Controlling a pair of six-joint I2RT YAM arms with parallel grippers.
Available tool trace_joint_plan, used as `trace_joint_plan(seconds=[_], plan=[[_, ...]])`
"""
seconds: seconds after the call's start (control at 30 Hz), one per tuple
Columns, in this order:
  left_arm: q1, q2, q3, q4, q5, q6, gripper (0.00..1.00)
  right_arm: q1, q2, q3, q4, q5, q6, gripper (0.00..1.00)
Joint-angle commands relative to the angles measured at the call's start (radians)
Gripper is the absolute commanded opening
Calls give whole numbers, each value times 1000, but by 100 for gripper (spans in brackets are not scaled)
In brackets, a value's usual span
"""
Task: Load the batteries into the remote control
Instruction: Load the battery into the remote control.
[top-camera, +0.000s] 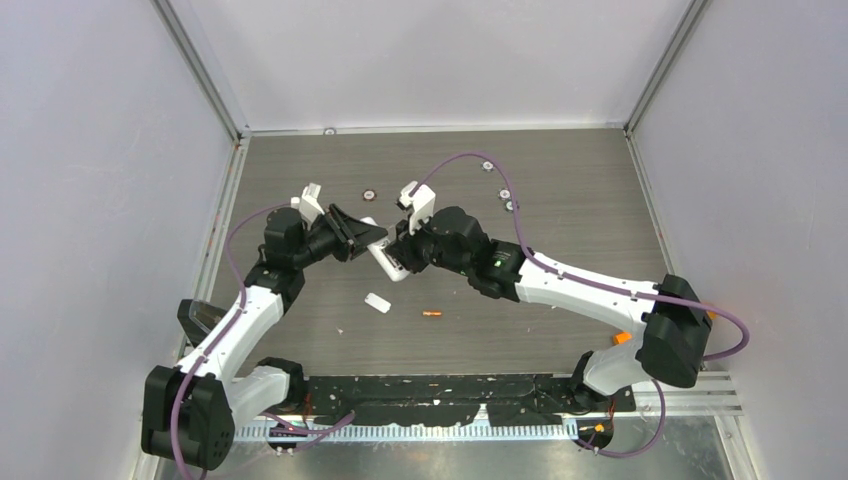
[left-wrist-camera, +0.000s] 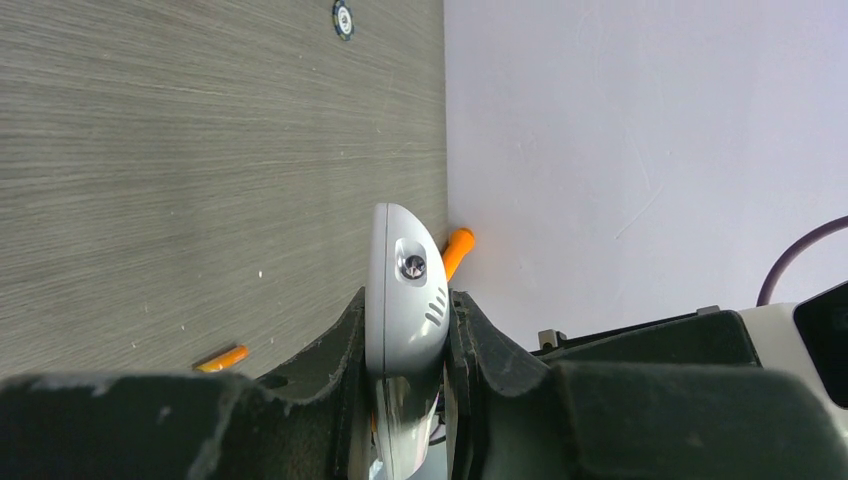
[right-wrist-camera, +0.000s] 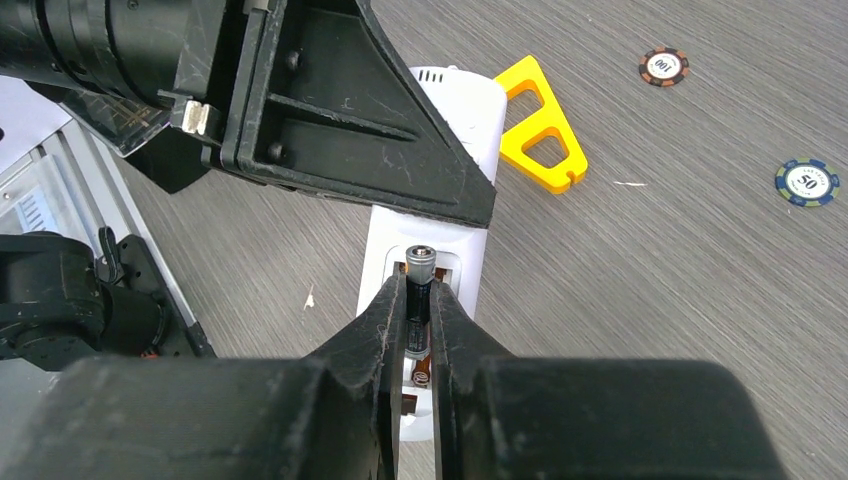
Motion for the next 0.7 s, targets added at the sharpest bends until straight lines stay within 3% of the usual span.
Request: trace_joint_plan(seconds=[0.0, 0.67], plan=[[-1, -14, 40, 31, -9, -26, 0, 3, 9, 25, 38, 4, -17, 14], [0, 1, 58, 31, -1, -4, 0, 4, 25, 32, -62, 1, -38, 21]])
